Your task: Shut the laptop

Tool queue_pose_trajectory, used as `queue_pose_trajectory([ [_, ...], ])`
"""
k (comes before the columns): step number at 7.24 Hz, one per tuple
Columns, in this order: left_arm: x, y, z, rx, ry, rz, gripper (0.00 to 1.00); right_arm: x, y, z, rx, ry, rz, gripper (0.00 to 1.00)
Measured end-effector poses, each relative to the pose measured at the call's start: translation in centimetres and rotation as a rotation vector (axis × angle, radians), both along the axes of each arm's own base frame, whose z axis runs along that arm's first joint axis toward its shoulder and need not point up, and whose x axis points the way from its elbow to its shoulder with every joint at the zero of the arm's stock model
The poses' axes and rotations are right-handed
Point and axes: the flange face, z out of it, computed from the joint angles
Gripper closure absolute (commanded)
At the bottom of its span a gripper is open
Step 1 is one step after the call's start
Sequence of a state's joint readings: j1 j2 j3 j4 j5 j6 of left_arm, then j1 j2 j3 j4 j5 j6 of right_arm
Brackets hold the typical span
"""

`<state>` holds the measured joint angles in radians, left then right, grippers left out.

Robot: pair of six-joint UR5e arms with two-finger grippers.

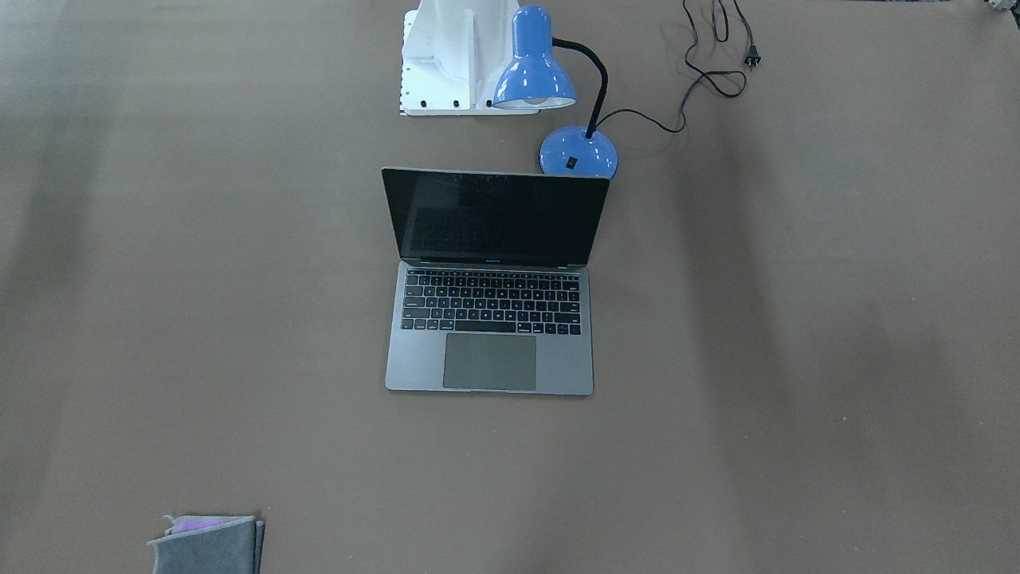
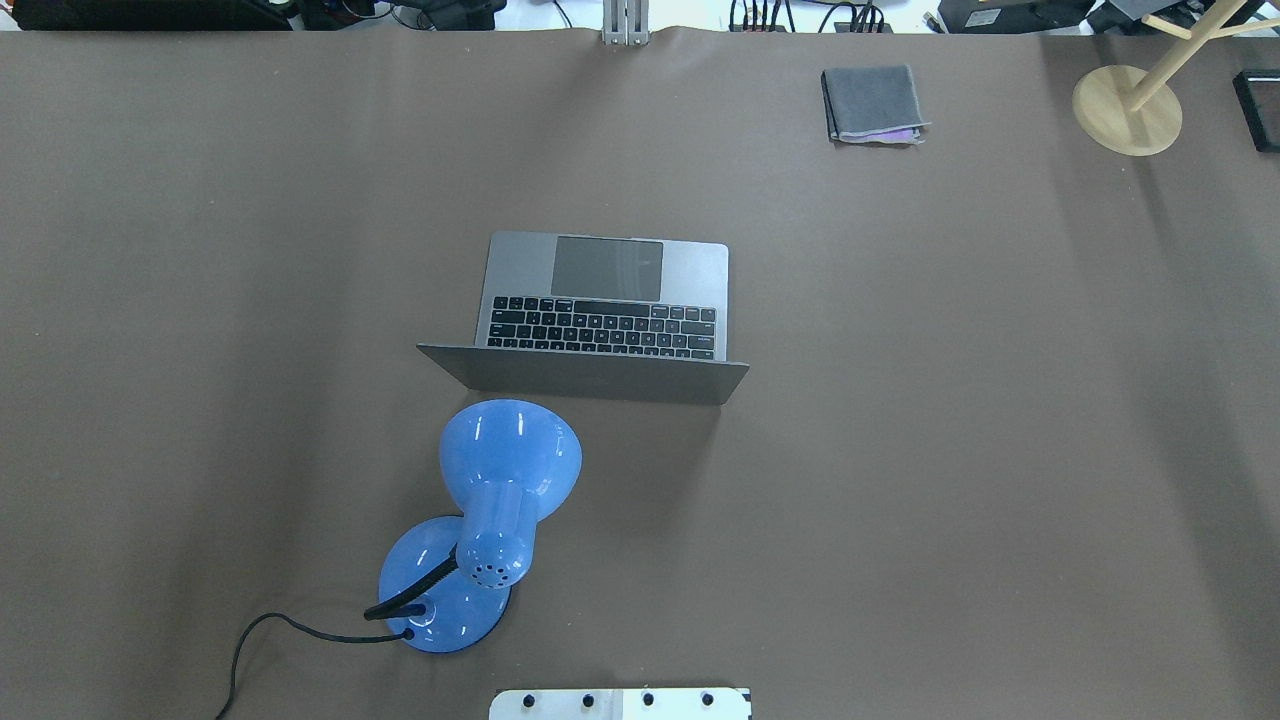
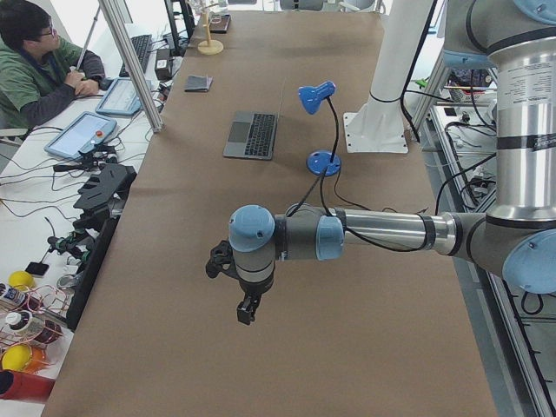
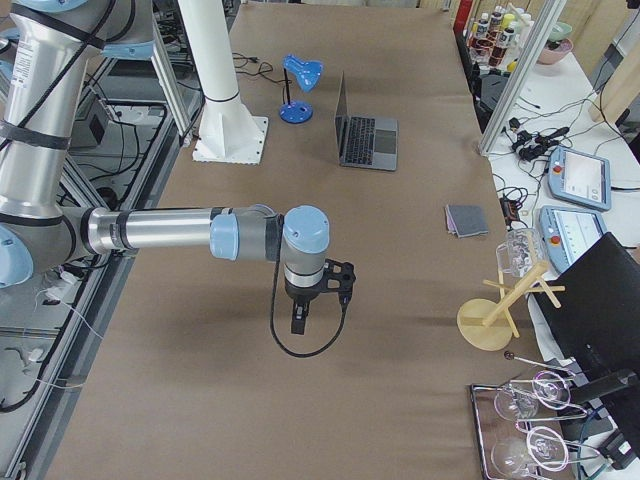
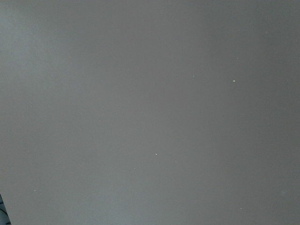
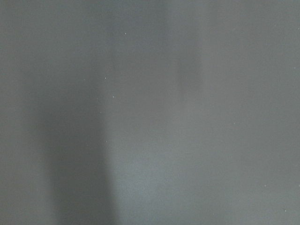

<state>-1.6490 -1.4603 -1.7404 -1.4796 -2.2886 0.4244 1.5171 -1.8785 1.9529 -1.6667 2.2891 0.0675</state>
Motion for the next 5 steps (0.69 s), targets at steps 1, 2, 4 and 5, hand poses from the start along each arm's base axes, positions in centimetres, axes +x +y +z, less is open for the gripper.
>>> queue_pose_trajectory([
  [1,0.0,-0.01,-0.05,0.003,0.001,0.001,0.01,-0.01,-0.04,-0.05,0.002,-0.002,0.0,0.0],
  [2,0.01,0.0,-0.09,0.007,0.001,0.003,0.01,-0.03,-0.08,-0.13,0.005,-0.004,0.0,0.0],
  [4,0.01,-0.04,-0.14,0.013,0.0,0.004,0.01,-0.07,-0.19,-0.29,0.01,-0.008,0.001,0.0],
  [5,-0.01,-0.17,-0.23,0.022,-0.001,0.003,0.01,-0.08,-0.29,-0.38,0.013,-0.009,0.001,0.0],
])
